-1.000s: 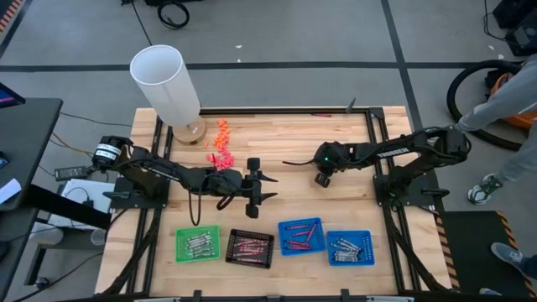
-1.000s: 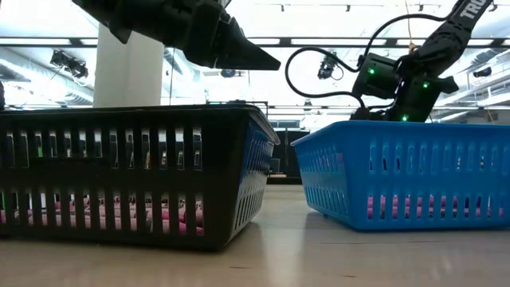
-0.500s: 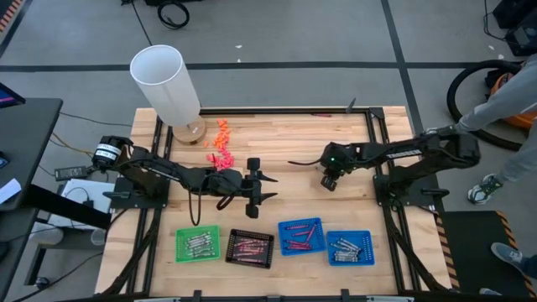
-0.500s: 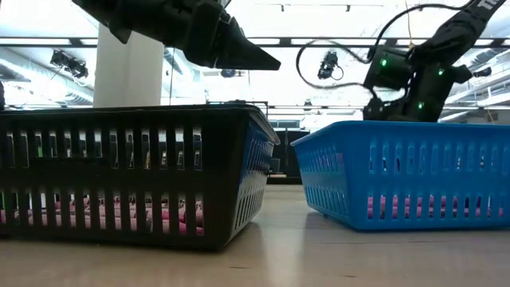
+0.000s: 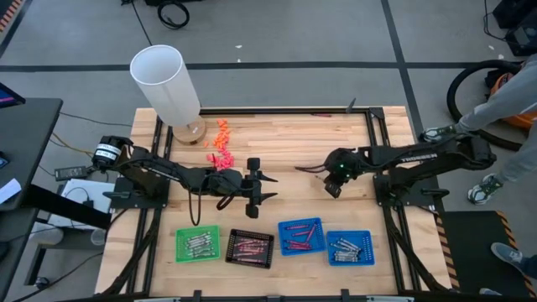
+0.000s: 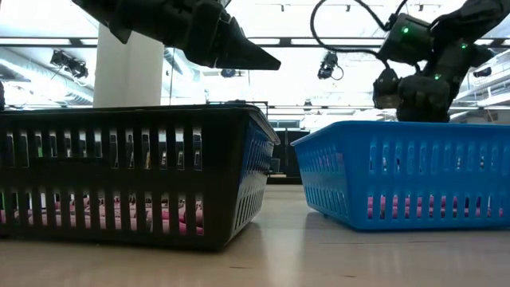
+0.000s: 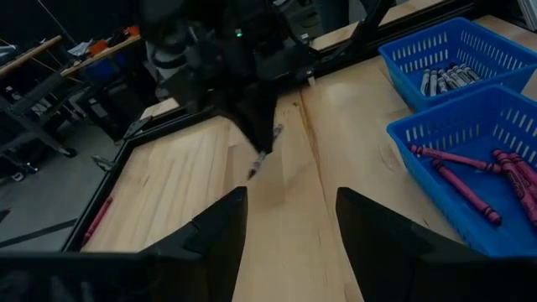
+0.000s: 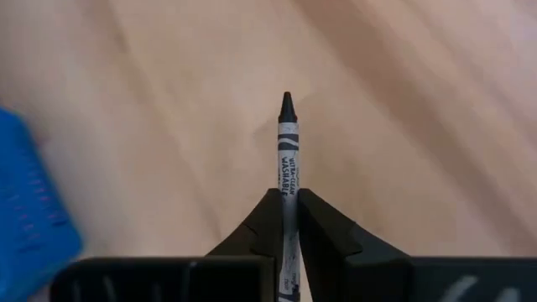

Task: Sort crayons
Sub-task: Put the black crayon into the right blue bin

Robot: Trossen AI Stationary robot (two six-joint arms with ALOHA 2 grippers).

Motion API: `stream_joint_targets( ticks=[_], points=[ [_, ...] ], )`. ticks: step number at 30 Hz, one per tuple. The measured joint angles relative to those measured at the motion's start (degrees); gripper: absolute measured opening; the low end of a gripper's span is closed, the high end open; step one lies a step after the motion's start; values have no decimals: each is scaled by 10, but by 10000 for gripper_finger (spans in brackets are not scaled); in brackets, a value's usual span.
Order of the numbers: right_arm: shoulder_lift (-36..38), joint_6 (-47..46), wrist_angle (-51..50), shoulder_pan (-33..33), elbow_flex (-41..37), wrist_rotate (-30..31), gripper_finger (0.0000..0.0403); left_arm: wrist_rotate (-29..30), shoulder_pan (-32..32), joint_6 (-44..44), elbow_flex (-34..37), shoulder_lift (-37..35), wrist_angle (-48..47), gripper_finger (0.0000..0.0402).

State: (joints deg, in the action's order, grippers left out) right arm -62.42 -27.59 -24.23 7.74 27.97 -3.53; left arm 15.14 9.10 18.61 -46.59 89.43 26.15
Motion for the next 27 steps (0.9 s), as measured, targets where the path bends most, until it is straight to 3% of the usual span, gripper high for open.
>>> stream_joint_targets(
  ticks=[18, 27],
  points=[
    [7, -157, 55, -159, 1, -177, 39, 0, 0, 0, 0, 0, 0, 194],
    [36, -234, 70, -216, 1, -230, 39, 0, 1, 0, 0, 0, 2, 194]
  ],
)
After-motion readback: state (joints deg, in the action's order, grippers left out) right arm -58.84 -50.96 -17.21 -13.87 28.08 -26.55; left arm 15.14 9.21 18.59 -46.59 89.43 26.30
